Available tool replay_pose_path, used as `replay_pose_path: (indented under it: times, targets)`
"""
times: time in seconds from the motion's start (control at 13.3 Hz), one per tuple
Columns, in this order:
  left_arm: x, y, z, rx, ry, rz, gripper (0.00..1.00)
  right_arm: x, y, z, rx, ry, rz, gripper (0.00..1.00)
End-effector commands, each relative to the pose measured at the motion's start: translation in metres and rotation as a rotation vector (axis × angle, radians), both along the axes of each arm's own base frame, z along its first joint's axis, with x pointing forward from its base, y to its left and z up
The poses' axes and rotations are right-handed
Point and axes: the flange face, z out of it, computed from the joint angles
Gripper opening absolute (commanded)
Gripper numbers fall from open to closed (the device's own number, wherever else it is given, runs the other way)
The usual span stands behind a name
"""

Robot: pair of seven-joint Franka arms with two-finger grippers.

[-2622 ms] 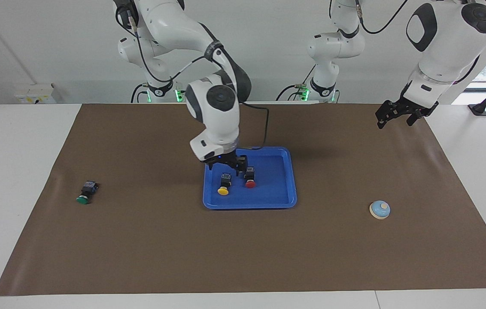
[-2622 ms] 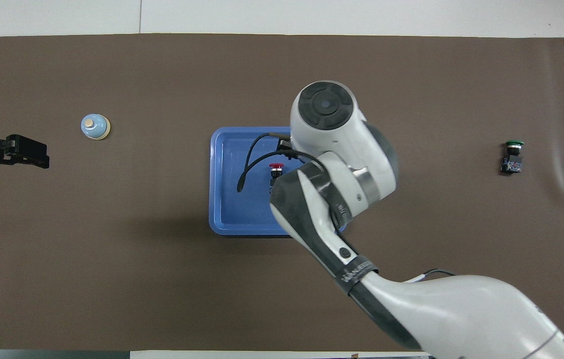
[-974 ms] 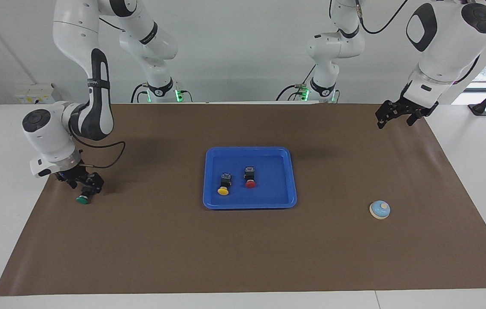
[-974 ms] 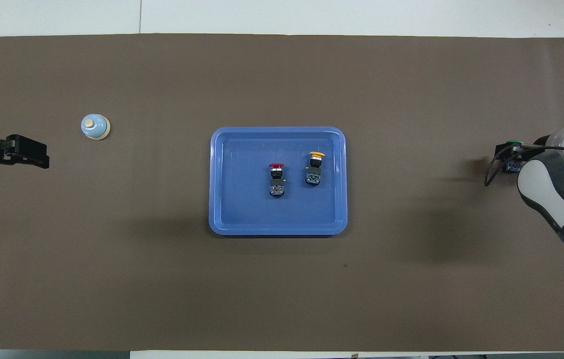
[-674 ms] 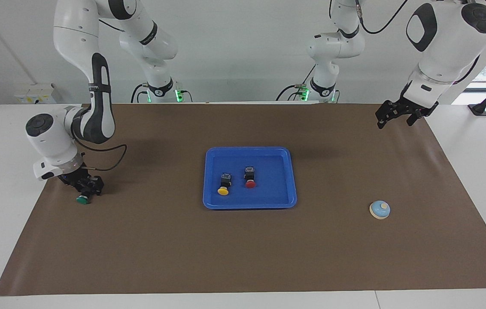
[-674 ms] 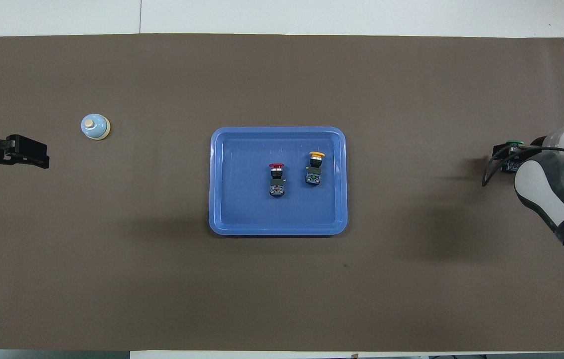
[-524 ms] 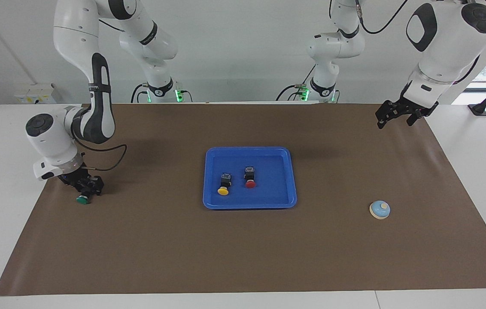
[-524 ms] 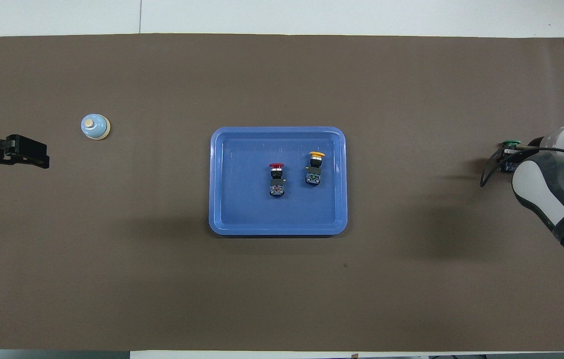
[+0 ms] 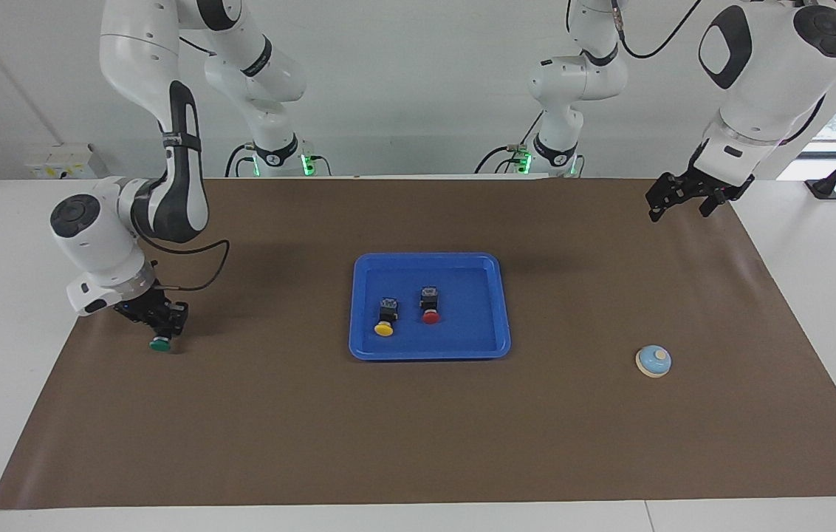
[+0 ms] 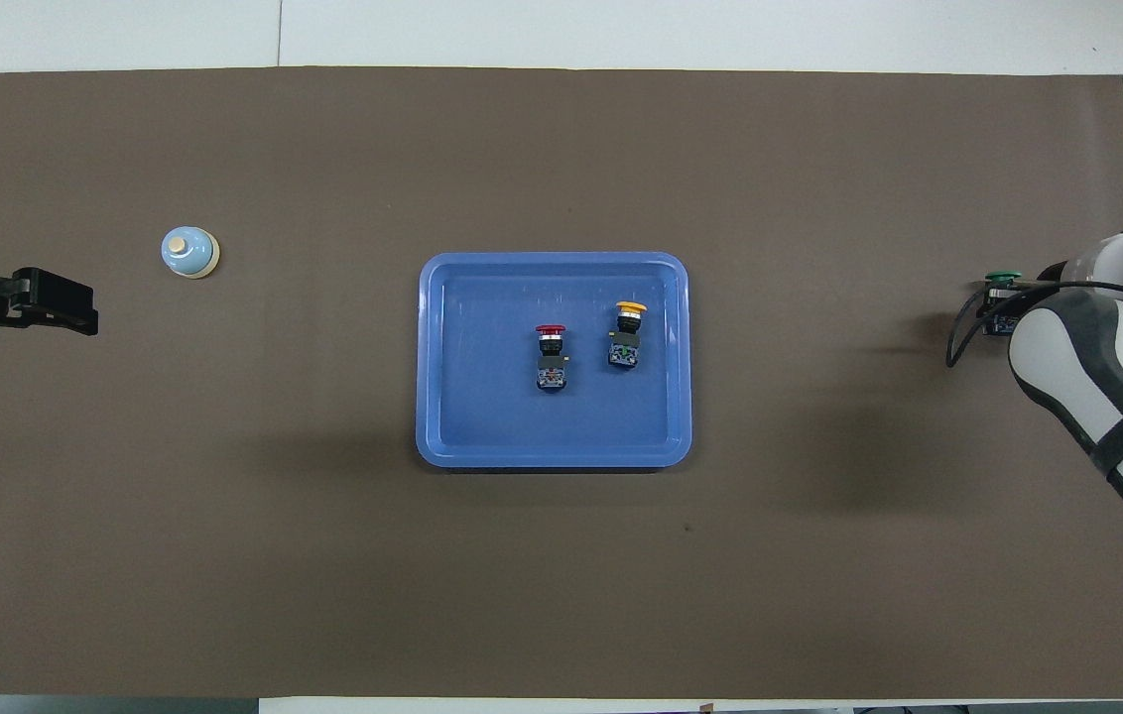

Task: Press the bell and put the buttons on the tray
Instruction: 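Carry the green button into the tray and release it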

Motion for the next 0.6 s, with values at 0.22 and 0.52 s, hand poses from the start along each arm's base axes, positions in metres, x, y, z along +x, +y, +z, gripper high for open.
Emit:
replay_pose_path:
  times: [0.22,0.52]
  targets:
    - [-0.004,0.002,0.005,-0.005,-0.01,0.009,1.0,0.036,0.192,0.096,-0.015,0.06,-0.058,0.0]
    - [-0.004,0.002,0.005,-0.005,-0.01,0.009,1.0,0.007,0.342,0.117,0.003,0.064,-0.082,0.0]
